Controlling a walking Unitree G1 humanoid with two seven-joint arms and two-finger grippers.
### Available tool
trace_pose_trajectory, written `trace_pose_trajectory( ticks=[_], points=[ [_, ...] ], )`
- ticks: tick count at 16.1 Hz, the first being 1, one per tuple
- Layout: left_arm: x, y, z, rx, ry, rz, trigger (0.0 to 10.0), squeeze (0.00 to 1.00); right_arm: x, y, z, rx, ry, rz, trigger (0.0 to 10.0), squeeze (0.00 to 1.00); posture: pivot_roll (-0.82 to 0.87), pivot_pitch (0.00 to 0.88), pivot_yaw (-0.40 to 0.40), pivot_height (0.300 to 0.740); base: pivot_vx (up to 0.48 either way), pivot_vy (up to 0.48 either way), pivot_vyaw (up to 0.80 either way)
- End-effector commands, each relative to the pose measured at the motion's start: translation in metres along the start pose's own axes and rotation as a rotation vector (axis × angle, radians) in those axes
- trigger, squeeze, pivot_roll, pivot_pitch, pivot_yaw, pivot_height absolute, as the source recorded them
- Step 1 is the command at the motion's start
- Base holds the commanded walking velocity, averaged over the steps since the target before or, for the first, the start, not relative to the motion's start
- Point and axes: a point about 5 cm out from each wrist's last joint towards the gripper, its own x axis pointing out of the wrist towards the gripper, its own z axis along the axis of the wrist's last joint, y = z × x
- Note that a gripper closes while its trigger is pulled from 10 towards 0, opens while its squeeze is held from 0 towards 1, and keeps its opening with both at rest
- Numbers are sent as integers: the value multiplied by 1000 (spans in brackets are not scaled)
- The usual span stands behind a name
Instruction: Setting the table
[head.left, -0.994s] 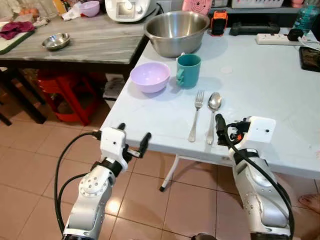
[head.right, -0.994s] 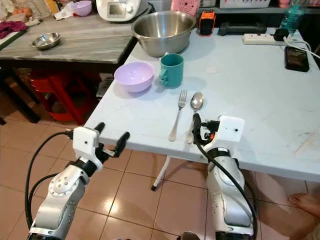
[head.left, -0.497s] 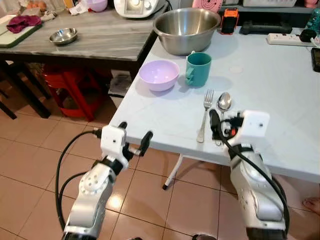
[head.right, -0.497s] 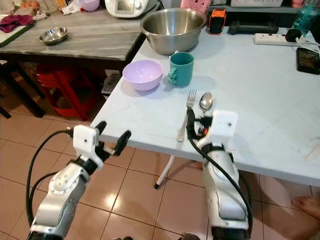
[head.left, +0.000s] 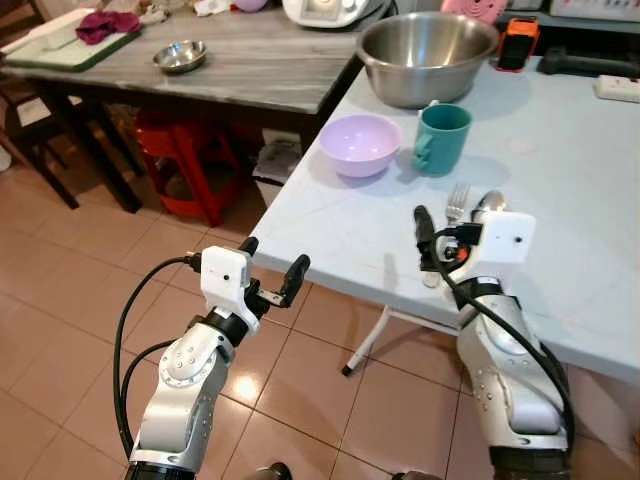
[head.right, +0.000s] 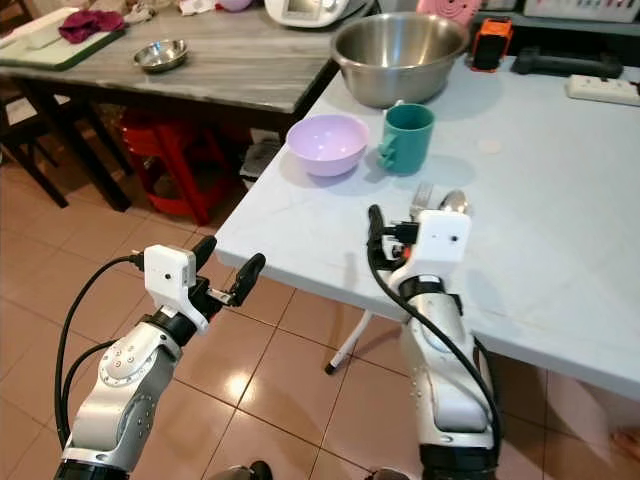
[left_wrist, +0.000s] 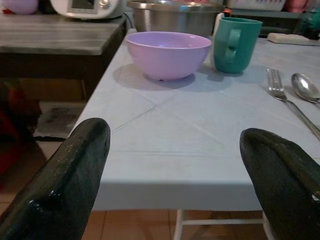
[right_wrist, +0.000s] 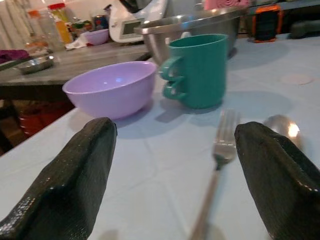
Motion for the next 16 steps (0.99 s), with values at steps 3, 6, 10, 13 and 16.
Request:
trace_pose_trajectory(
  ticks=[3, 6, 10, 13, 16],
  points=[
    [-2, 1, 2, 6, -6, -12, 10000, 0, 0, 3, 1, -8, -8, 19, 10000, 0, -158, 137, 108, 740, 433, 0, 0],
    [-2, 1, 2, 5, -6, -13, 10000, 0, 0, 3, 1, -8, -8, 19, 10000, 0, -158, 137, 108, 740, 431, 0, 0],
    [-2, 1, 2, 5, -7, -14, 10000, 0, 0, 3, 1, -9, -9, 20, 10000, 0, -158, 137, 108, 740, 431, 0, 0],
    [-2, 1, 2, 5, -7, -14, 10000, 0, 0, 3, 1, -9, -9, 20, 10000, 0, -158, 137, 108, 740, 431, 0, 0],
    [-15, 5, -3, 32, 10, 11, 10000, 0, -8, 17, -4, -72, 13, 152, 10000, 0, -161, 134, 104, 740, 144, 0, 0]
  ],
)
